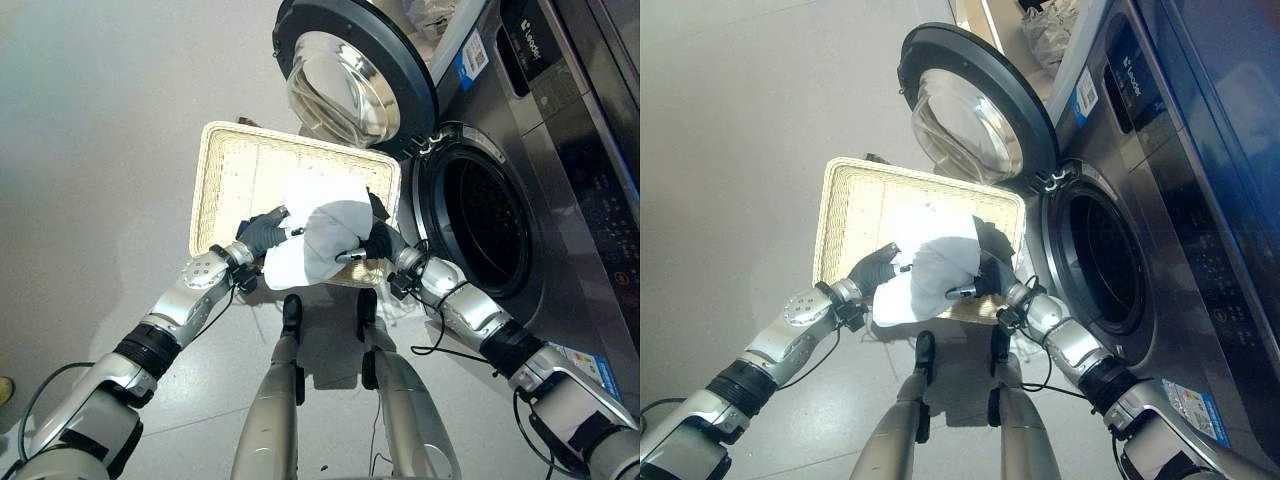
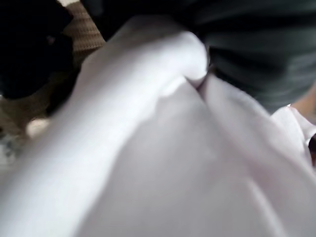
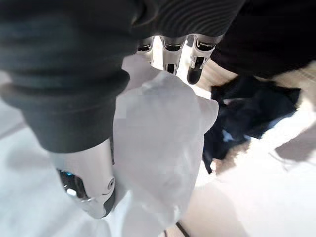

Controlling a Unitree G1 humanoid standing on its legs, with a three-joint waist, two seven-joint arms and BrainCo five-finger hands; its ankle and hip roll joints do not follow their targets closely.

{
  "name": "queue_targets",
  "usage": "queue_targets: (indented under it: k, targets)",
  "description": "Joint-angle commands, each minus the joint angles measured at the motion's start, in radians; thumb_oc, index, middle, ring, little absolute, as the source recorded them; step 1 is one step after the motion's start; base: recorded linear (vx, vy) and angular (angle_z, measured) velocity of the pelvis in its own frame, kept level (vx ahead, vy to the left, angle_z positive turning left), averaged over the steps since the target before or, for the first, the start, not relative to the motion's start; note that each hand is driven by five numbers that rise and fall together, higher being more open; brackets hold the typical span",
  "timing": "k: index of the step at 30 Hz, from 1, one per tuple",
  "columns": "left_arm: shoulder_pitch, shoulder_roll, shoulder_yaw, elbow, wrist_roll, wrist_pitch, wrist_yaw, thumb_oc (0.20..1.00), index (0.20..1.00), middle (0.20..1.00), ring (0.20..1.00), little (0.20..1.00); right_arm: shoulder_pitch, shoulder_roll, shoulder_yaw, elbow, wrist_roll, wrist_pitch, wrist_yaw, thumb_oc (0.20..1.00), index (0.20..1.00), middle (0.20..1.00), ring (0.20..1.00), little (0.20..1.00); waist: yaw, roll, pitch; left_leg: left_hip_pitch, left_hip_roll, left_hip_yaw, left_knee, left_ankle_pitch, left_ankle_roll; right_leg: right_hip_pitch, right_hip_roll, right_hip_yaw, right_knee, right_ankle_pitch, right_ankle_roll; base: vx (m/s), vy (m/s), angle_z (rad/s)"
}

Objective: Put the clothes into the washing machine.

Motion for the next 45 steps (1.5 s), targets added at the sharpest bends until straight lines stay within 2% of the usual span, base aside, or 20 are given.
queue_targets:
  k: [1,3,4,5,6,10,12,13,14,15,16,17,23,27,31,32,36,38,43,45]
  targets:
    - [-0.063,-0.088,-0.028,-0.205,-0.088,-0.040,-0.114,0.200,0.200,0.200,0.200,0.200,-0.036,0.019,0.080,-0.078,0.088,0.026,0.073,1.000,1.000,1.000,1.000,1.000,-0.014,0.039,-0.019,-0.001,-0.060,0.083,0.079,-0.091,0.015,0.051,0.012,-0.028,-0.011,-0.080,0.058,0.00,0.000,0.00]
    - [-0.058,-0.086,-0.033,-0.213,-0.081,-0.040,-0.100,0.200,0.200,0.200,0.200,0.200,-0.029,0.018,0.087,-0.084,0.144,0.053,0.099,1.000,1.000,1.000,1.000,1.000,-0.014,0.038,-0.019,0.000,-0.059,0.085,0.074,-0.090,0.015,0.050,0.012,-0.028,-0.016,-0.077,0.059,0.00,0.000,0.00]
    - [-0.055,-0.087,-0.042,-0.213,-0.072,-0.046,-0.071,0.200,0.200,0.200,0.200,0.200,-0.015,0.026,0.094,-0.090,0.203,0.075,0.124,0.586,0.586,0.586,0.586,0.586,-0.015,0.037,-0.019,0.002,-0.058,0.087,0.066,-0.087,0.015,0.050,0.014,-0.026,-0.022,-0.074,0.059,0.00,0.000,0.00]
    - [-0.053,-0.087,-0.044,-0.212,-0.072,-0.050,-0.061,0.200,0.200,0.200,0.200,0.200,-0.008,0.028,0.096,-0.093,0.229,0.083,0.129,0.495,0.495,0.495,0.495,0.495,-0.016,0.037,-0.019,0.003,-0.058,0.088,0.063,-0.086,0.016,0.050,0.015,-0.025,-0.023,-0.073,0.059,0.00,0.000,0.00]
    - [-0.047,-0.090,-0.046,-0.208,-0.072,-0.058,-0.037,0.200,0.200,0.200,0.200,0.200,0.011,0.037,0.098,-0.095,0.307,0.111,0.155,0.200,0.200,0.200,0.200,0.200,-0.017,0.037,-0.019,0.001,-0.057,0.092,0.059,-0.083,0.016,0.048,0.016,-0.023,-0.028,-0.071,0.059,0.00,-0.013,-0.04]
    - [-0.033,-0.093,-0.046,-0.197,-0.038,-0.074,0.017,0.200,0.200,0.200,0.200,0.200,0.046,0.055,0.097,-0.088,0.410,0.146,0.189,0.200,0.200,0.200,0.200,0.200,-0.017,0.037,-0.019,0.001,-0.056,0.094,0.052,-0.080,0.014,0.048,0.016,-0.025,-0.033,-0.068,0.059,0.00,-0.016,-0.07]
    - [-0.014,-0.096,-0.043,-0.188,0.024,-0.088,0.097,0.432,0.432,0.432,0.432,0.432,0.084,0.069,0.095,-0.085,0.504,0.164,0.199,0.200,0.200,0.200,0.200,0.200,-0.016,0.038,-0.019,-0.004,-0.056,0.094,0.048,-0.075,0.013,0.043,0.015,-0.026,-0.036,-0.065,0.059,-0.01,-0.033,-0.05]
    - [-0.005,-0.094,-0.044,-0.177,0.048,-0.099,0.145,0.595,0.595,0.595,0.595,0.595,0.105,0.079,0.090,-0.078,0.541,0.172,0.212,0.200,0.200,0.200,0.200,0.200,-0.017,0.039,-0.019,-0.007,-0.056,0.093,0.046,-0.071,0.012,0.040,0.015,-0.025,-0.036,-0.063,0.059,-0.01,-0.042,-0.06]
    - [0.008,-0.100,-0.037,-0.164,0.104,-0.102,0.177,0.533,0.533,0.533,0.533,0.533,0.123,0.090,0.087,-0.072,0.569,0.170,0.215,0.200,0.200,0.200,0.200,0.200,-0.015,0.039,-0.019,-0.010,-0.056,0.091,0.042,-0.069,0.012,0.037,0.015,-0.026,-0.038,-0.063,0.060,-0.01,-0.039,-0.06]
    - [0.010,-0.102,-0.037,-0.163,0.115,-0.103,0.186,0.533,0.533,0.533,0.533,0.533,0.126,0.091,0.086,-0.071,0.573,0.168,0.215,0.200,0.200,0.200,0.200,0.200,-0.015,0.039,-0.019,-0.010,-0.056,0.091,0.041,-0.068,0.012,0.037,0.015,-0.026,-0.038,-0.063,0.060,-0.02,-0.057,-0.05]
    - [0.021,-0.096,-0.037,-0.162,0.195,-0.093,0.252,0.900,0.900,0.900,0.900,0.900,0.144,0.094,0.081,-0.068,0.601,0.151,0.222,0.200,0.200,0.200,0.200,0.200,-0.013,0.042,-0.019,-0.017,-0.056,0.090,0.034,-0.063,0.013,0.030,0.015,-0.026,-0.041,-0.061,0.060,-0.01,-0.050,-0.07]
    - [0.023,-0.091,-0.042,-0.161,0.231,-0.089,0.276,1.000,1.000,1.000,1.000,1.000,0.148,0.094,0.080,-0.071,0.618,0.149,0.222,0.200,0.200,0.200,0.200,0.200,-0.013,0.043,-0.019,-0.020,-0.056,0.090,0.032,-0.061,0.014,0.027,0.015,-0.026,-0.041,-0.060,0.060,-0.02,-0.069,-0.07]
    - [0.005,-0.030,-0.094,-0.155,0.569,-0.056,0.510,1.000,1.000,1.000,1.000,1.000,0.178,0.096,0.060,-0.067,0.753,0.083,0.169,0.200,0.200,0.200,0.200,0.200,-0.013,0.051,-0.019,-0.055,-0.058,0.075,0.040,-0.053,0.013,-0.009,0.018,-0.020,-0.014,-0.068,0.057,0.01,-0.070,-0.04]
    - [-0.012,-0.004,-0.108,-0.148,0.722,0.029,0.669,1.000,1.000,1.000,1.000,1.000,0.202,0.109,0.042,-0.030,0.796,0.022,0.147,0.200,0.200,0.200,0.200,0.200,-0.013,0.058,-0.019,-0.074,-0.057,0.072,0.054,-0.055,0.010,-0.027,0.017,-0.021,0.012,-0.084,0.053,0.02,-0.071,-0.07]
    - [-0.017,-0.003,-0.093,-0.115,0.734,0.078,0.797,1.000,1.000,1.000,1.000,1.000,0.214,0.129,0.023,0.005,0.816,-0.027,0.141,0.200,0.200,0.200,0.200,0.200,-0.013,0.062,-0.019,-0.085,-0.057,0.075,0.062,-0.056,0.007,-0.038,0.013,-0.025,0.025,-0.091,0.053,0.03,-0.070,-0.07]
    - [-0.007,-0.012,-0.063,-0.075,0.681,0.091,0.899,1.000,1.000,1.000,1.000,1.000,0.222,0.142,-0.001,0.040,0.855,-0.079,0.140,0.200,0.200,0.200,0.200,0.200,-0.013,0.067,-0.019,-0.095,-0.057,0.079,0.066,-0.055,0.005,-0.048,0.010,-0.027,0.030,-0.093,0.054,0.05,-0.090,-0.04]
    - [0.030,-0.046,0.024,0.034,0.610,0.086,1.026,1.000,1.000,1.000,1.000,1.000,0.223,0.159,-0.091,0.105,0.955,-0.226,0.115,0.200,0.200,0.200,0.200,0.200,-0.019,0.088,-0.019,-0.103,-0.055,0.093,0.061,-0.054,-0.003,-0.068,0.007,-0.021,0.038,-0.099,0.056,0.04,-0.044,-0.08]
    - [0.038,-0.055,0.042,0.052,0.592,0.086,1.043,1.000,1.000,1.000,1.000,1.000,0.222,0.162,-0.114,0.114,0.975,-0.263,0.101,0.200,0.200,0.200,0.200,0.200,-0.020,0.094,-0.019,-0.106,-0.055,0.096,0.059,-0.052,-0.004,-0.073,0.007,-0.020,0.039,-0.098,0.057,0.04,0.013,-0.11]
    - [0.115,-0.129,0.180,0.225,0.457,0.000,1.023,1.000,1.000,1.000,1.000,1.000,0.174,0.129,-0.393,0.195,1.142,-0.427,0.050,0.200,0.200,0.200,0.200,0.200,-0.036,0.146,-0.019,-0.118,-0.049,0.136,0.042,-0.046,-0.012,-0.106,0.003,-0.008,0.050,-0.107,0.060,0.07,0.053,-0.18]
    - [0.121,-0.141,0.190,0.255,0.444,-0.020,1.012,1.000,1.000,1.000,1.000,1.000,0.151,0.117,-0.445,0.214,1.170,-0.440,0.030,0.200,0.200,0.200,0.200,0.200,-0.038,0.153,-0.019,-0.121,-0.049,0.140,0.042,-0.047,-0.014,-0.112,0.003,-0.008,0.053,-0.109,0.061,0.06,0.027,-0.13]
